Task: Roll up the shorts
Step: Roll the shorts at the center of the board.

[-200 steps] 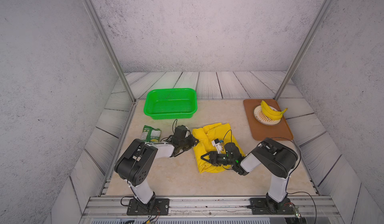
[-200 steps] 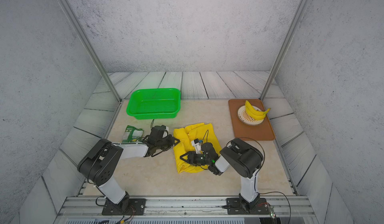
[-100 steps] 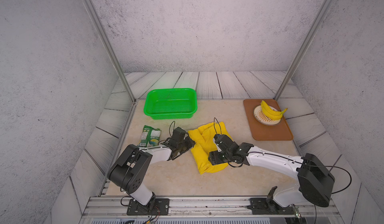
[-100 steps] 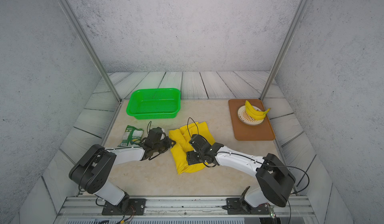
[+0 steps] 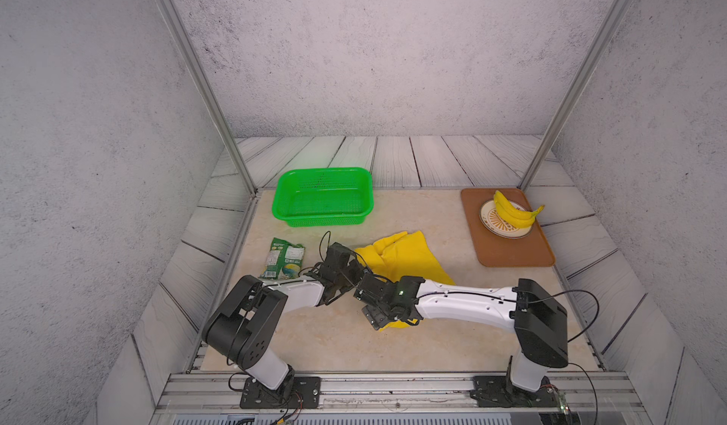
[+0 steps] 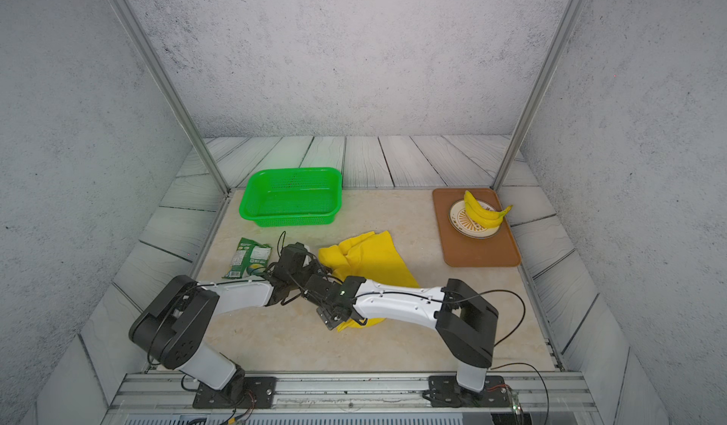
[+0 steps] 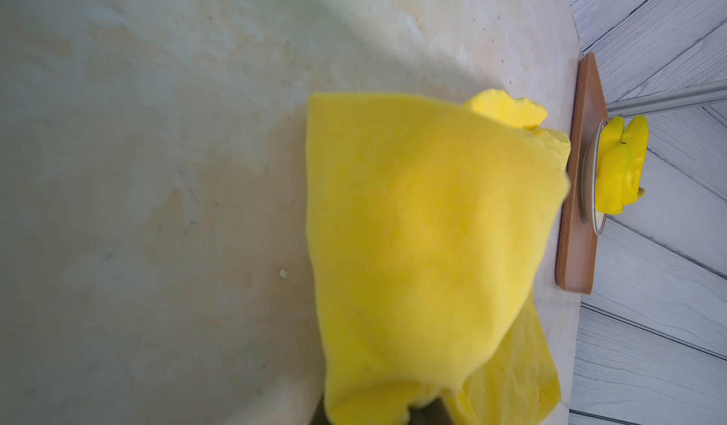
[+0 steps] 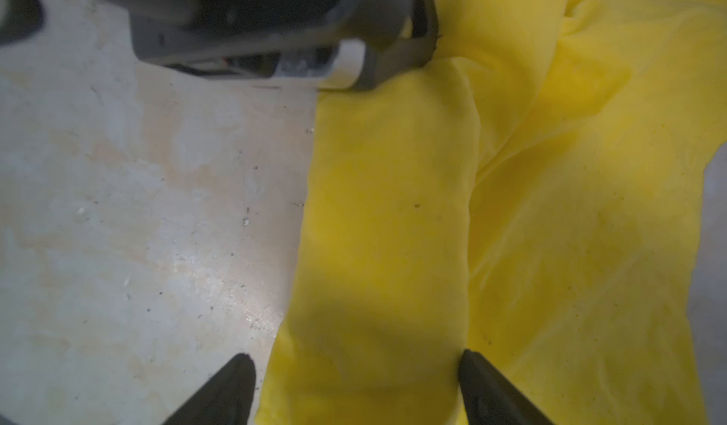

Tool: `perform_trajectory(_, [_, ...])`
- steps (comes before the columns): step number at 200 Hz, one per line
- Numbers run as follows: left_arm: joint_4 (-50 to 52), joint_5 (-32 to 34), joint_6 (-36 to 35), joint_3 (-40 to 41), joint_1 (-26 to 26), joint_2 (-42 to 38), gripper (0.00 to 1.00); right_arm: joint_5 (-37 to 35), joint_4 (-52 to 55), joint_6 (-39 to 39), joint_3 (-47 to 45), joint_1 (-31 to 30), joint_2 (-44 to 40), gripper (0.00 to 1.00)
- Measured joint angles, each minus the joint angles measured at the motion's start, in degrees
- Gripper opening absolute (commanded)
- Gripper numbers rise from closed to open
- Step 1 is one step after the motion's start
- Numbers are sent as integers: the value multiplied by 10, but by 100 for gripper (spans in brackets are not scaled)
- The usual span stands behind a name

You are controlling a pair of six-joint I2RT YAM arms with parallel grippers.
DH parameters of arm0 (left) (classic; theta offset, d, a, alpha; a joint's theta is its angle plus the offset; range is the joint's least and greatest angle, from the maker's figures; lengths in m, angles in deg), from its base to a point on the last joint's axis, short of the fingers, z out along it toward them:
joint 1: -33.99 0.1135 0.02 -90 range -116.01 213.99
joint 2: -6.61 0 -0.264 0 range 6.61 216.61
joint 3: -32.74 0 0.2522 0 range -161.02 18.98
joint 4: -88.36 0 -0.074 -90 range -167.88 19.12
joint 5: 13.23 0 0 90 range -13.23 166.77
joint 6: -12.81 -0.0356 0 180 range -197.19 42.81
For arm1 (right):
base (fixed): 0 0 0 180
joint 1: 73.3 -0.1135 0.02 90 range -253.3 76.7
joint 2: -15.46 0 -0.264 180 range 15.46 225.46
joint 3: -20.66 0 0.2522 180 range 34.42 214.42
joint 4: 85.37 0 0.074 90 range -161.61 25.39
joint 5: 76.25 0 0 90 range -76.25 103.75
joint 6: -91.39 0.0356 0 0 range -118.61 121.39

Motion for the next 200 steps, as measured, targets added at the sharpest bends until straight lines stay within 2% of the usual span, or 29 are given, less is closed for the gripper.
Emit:
perform_trajectory(43, [-1,5,6,7,1,-5,0,-61,14,-6,41,-13,71,86])
perform_trajectory(59, [-2,8,10,8,1,-6,0,-90,15,-3,48,-19,86,82])
perform_trajectory(69, [-2,9,12,8,1,-6,0,-108,13,-2,48,-22,93,72])
perform_trajectory(87, [-2,10,16,8,1,-6,0,-127,7,-2,45,-28,99,48])
perform_trajectory(96, [-1,11,18,8,1,-6,0,-129,-6,-6,38,-28,97,40])
perform_trajectory(108, [2,12,19,8,1,-8,20,-122,-33,-11,17,-28,87,33])
perform_trajectory(123, [21,19,16,7,1,-19,48,-98,-76,-26,-19,-26,60,31])
perform_trajectory(132, [41,24,10,7,1,-31,59,-76,-103,-33,-41,-23,41,31])
perform_trajectory(144, [73,31,4,7,5,-52,67,-40,-131,-35,-69,-15,15,30])
perform_trajectory(166, [125,49,-11,6,11,-104,74,49,-195,-31,-132,17,-32,30])
perform_trajectory(200, [177,78,-41,3,12,-181,78,236,-350,28,-261,106,-102,29])
